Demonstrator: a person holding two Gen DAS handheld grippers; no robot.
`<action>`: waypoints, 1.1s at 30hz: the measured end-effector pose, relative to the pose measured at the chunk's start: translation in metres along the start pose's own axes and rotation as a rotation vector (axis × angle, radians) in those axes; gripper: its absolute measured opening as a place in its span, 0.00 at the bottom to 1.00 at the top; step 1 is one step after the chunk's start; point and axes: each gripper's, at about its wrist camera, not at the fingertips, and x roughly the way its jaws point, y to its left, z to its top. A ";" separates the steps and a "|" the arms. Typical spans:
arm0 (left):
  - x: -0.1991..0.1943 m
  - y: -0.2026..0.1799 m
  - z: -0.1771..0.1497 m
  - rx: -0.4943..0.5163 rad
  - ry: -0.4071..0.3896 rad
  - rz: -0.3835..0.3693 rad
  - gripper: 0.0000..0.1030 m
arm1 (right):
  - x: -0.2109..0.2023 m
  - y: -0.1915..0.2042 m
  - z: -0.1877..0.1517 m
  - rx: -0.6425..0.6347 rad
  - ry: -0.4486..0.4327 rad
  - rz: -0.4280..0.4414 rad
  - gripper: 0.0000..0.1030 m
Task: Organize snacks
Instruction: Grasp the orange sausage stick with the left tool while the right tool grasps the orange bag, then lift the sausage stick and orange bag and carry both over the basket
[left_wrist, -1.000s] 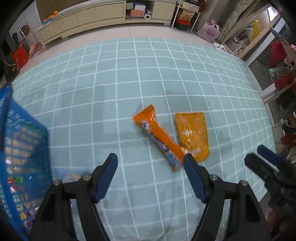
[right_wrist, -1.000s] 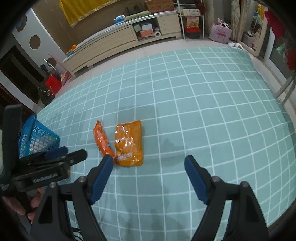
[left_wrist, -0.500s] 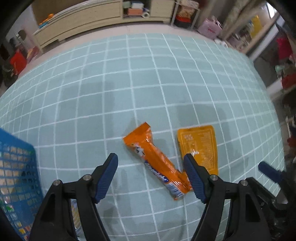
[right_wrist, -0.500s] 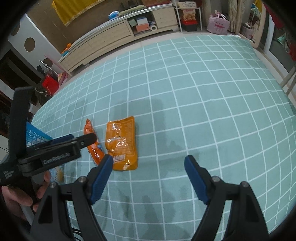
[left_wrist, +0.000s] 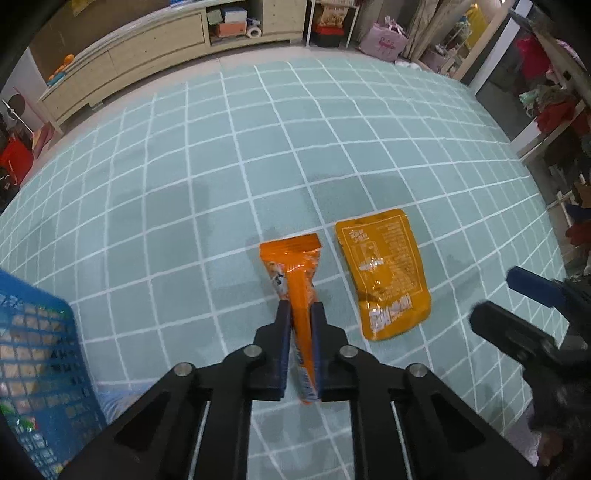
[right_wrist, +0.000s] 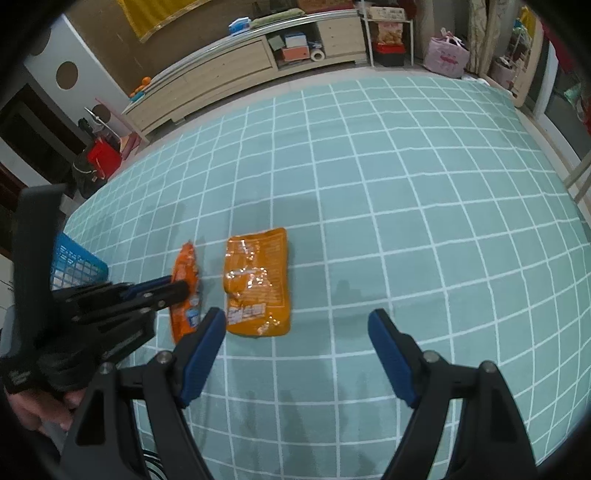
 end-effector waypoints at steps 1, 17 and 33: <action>-0.007 0.002 -0.005 -0.009 -0.015 -0.004 0.08 | 0.001 0.001 0.001 -0.003 0.001 0.002 0.80; -0.040 0.041 -0.033 -0.048 -0.064 0.044 0.08 | 0.057 0.029 0.023 -0.025 0.102 -0.006 0.80; -0.035 0.043 -0.032 -0.047 -0.071 0.054 0.07 | 0.071 0.064 0.015 -0.225 0.073 -0.164 0.32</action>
